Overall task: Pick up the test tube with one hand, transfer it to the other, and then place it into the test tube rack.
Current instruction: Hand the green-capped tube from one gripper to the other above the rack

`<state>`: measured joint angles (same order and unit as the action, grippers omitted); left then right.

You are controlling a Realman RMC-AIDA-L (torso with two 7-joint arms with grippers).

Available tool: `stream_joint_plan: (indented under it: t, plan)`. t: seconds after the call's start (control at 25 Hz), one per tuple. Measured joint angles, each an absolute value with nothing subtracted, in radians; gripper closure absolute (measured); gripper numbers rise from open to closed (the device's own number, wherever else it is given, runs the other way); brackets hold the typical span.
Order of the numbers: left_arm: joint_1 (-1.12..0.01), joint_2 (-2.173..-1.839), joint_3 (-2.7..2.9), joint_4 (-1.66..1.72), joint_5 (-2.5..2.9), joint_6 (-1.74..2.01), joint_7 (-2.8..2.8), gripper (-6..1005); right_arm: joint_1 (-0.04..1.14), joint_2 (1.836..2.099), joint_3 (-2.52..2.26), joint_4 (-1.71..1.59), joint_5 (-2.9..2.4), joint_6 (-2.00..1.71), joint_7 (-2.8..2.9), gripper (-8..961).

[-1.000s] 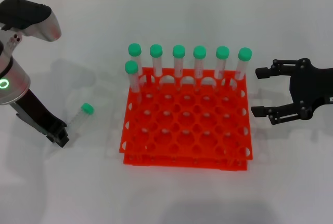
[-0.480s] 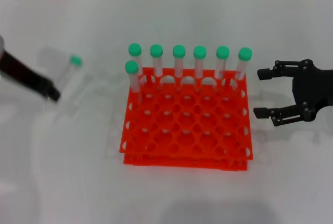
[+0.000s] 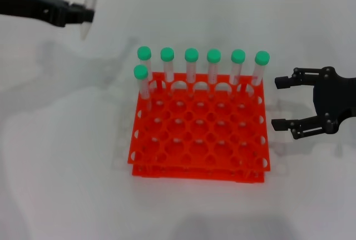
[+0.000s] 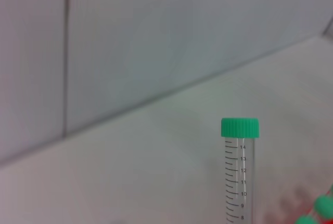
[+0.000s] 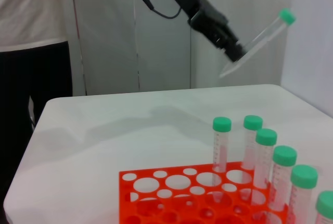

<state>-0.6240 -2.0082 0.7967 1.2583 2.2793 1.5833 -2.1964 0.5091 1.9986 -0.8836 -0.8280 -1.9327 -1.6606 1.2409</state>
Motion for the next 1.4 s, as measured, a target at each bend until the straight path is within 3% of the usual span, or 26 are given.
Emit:
stream_joint_plan:
  t: [0.28,0.64,1.0,1.4]
  plan:
    - [-0.664,-1.99,0.799,1.073,2.051,1.579,-1.988,808,0.509,2.003,-0.884,-0.828,-1.931,-1.668,1.238,79]
    - [-0.838,-1.943,0.83,0.684,2.026,1.598,-1.746,808,0.509,2.008,-0.884,-0.836,-1.931,-1.664,1.237,79]
    - [-0.886,-1.956,0.956,0.614,2.066,1.59,-1.669,808,0.512,2.002,-0.884,-0.838,-1.93,-1.654,1.237,80]
    - [-0.868,-1.982,0.948,0.604,2.077,1.564,-1.538,809,0.513,1.982,-0.841,-0.839,-1.93,-1.649,1.258,79]
